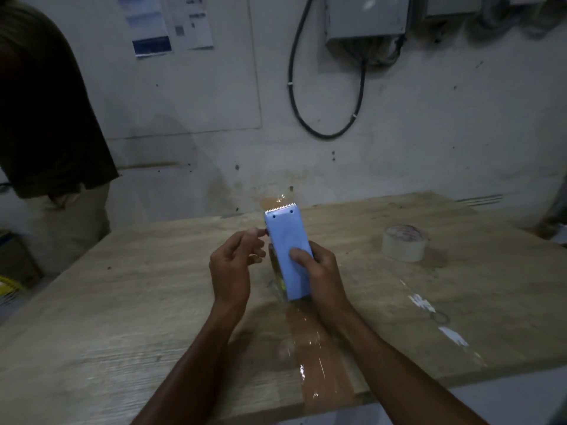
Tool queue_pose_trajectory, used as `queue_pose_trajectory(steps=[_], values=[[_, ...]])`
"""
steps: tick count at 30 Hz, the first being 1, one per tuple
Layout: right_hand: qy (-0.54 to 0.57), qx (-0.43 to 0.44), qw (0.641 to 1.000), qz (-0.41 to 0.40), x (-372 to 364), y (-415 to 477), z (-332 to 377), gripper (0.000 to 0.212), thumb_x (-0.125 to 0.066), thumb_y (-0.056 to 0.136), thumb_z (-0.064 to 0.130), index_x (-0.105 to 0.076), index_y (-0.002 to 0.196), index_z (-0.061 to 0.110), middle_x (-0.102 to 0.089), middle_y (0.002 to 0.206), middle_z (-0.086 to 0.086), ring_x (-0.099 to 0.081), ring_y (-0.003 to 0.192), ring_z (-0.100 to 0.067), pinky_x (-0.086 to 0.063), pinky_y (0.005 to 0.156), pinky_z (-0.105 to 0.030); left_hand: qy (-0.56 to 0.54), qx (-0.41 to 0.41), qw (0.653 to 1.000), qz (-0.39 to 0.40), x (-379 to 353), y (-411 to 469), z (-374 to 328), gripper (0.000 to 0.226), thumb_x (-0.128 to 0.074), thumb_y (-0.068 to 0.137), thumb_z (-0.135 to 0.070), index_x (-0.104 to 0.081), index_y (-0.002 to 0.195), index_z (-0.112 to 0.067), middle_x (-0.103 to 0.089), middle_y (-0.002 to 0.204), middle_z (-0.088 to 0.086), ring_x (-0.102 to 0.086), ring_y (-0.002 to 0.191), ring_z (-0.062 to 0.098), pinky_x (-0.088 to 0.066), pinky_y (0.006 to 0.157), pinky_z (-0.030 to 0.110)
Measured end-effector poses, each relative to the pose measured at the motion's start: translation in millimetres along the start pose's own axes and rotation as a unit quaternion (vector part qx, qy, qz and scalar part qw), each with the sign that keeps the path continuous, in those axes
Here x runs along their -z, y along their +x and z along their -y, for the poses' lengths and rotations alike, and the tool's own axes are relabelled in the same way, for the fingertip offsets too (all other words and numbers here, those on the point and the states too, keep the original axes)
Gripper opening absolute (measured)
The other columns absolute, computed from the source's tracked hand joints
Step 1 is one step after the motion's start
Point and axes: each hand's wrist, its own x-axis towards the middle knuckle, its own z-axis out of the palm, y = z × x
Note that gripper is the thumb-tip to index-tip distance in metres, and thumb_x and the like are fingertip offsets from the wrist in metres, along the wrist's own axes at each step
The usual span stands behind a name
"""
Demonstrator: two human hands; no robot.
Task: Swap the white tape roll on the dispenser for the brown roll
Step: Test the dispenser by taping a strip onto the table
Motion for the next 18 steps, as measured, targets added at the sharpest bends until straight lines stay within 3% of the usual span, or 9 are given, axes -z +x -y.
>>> queue_pose_trajectory(steps=[2, 5, 7, 10, 12, 15, 18], values=[[0.014, -0.002, 1.0, -0.014, 1.5, -1.4, 2.7, 0.034, -0.066, 0.079, 0.045, -0.073, 0.096, 0.017, -0.077, 0.088, -0.005, -0.073, 0.077, -0.018, -0.056, 0.065, -0.033, -0.012, 0.052, 0.998, 0.025, -2.4, 13.1, -10.9, 0.024, -0.058, 0.098, -0.03, -0.077, 0.1, -0.015, -0.077, 0.093, 0.002, -0.068, 0.084, 0.023, -0.054, 0.074, 0.037], [0.013, 0.001, 1.0, -0.019, 2.2, -2.4, 4.0, 0.043, -0.068, 0.076, 0.052, -0.074, 0.097, 0.015, -0.077, 0.09, -0.007, -0.074, 0.081, -0.026, -0.056, 0.067, -0.037, -0.046, 0.196, 0.975, 0.092, -13.9, 41.1, -46.4, 0.031, -0.061, 0.093, -0.045, -0.072, 0.089, -0.016, -0.073, 0.075, -0.002, -0.069, 0.072, 0.017, -0.054, 0.075, 0.034], [0.006, 0.002, 1.0, -0.019, 2.2, -4.2, 4.2, 0.043, -0.07, 0.077, 0.049, -0.073, 0.094, 0.01, -0.076, 0.087, -0.012, -0.073, 0.077, -0.025, -0.055, 0.065, -0.038, 0.003, 0.246, 0.958, 0.145, -19.5, 60.0, -65.2, 0.034, -0.067, 0.087, -0.051, -0.07, 0.085, -0.017, -0.072, 0.075, -0.002, -0.067, 0.072, 0.017, -0.054, 0.071, 0.03], [0.008, 0.01, 1.0, -0.009, 0.8, -6.2, 3.6, 0.056, -0.071, 0.075, 0.051, -0.068, 0.088, -0.004, -0.07, 0.086, -0.025, -0.067, 0.07, -0.024, -0.05, 0.063, -0.039, 0.153, 0.219, 0.938, 0.221, -21.2, 80.7, -78.0, 0.037, -0.076, 0.081, -0.046, -0.076, 0.092, -0.011, -0.072, 0.081, -0.001, -0.064, 0.072, 0.014, -0.053, 0.06, 0.023], [0.012, 0.008, 1.0, -0.005, 0.1, -7.8, 4.0, 0.055, -0.071, 0.075, 0.049, -0.069, 0.09, -0.003, -0.071, 0.087, -0.024, -0.067, 0.071, -0.024, -0.051, 0.063, -0.039, 0.234, 0.184, 0.924, 0.242, -21.4, 87.8, -79.8, 0.036, -0.081, 0.08, -0.035, -0.076, 0.093, -0.002, -0.068, 0.075, 0.001, -0.06, 0.066, 0.011, -0.05, 0.052, 0.017], [0.016, -0.004, 1.0, -0.001, 0.4, -10.7, 7.3, 0.049, -0.071, 0.075, 0.047, -0.071, 0.092, 0.0, -0.073, 0.089, -0.021, -0.069, 0.073, -0.024, -0.053, 0.063, -0.037, 0.264, 0.154, 0.923, 0.233, -21.1, 93.5, -78.5, 0.014, -0.077, 0.084, -0.013, -0.076, 0.09, -0.001, -0.069, 0.078, 0.006, -0.059, 0.063, 0.009, -0.048, 0.047, 0.013], [0.004, -0.013, 1.0, -0.004, 0.2, -16.5, 11.0, 0.057, -0.071, 0.073, 0.051, -0.069, 0.088, -0.004, -0.072, 0.085, -0.023, -0.067, 0.069, -0.023, -0.051, 0.062, -0.037, 0.274, 0.117, 0.928, 0.226, -20.0, 92.1, -79.4, 0.011, -0.082, 0.08, -0.014, -0.079, 0.085, -0.005, -0.075, 0.082, 0.005, -0.063, 0.068, 0.007, -0.048, 0.05, 0.014]])
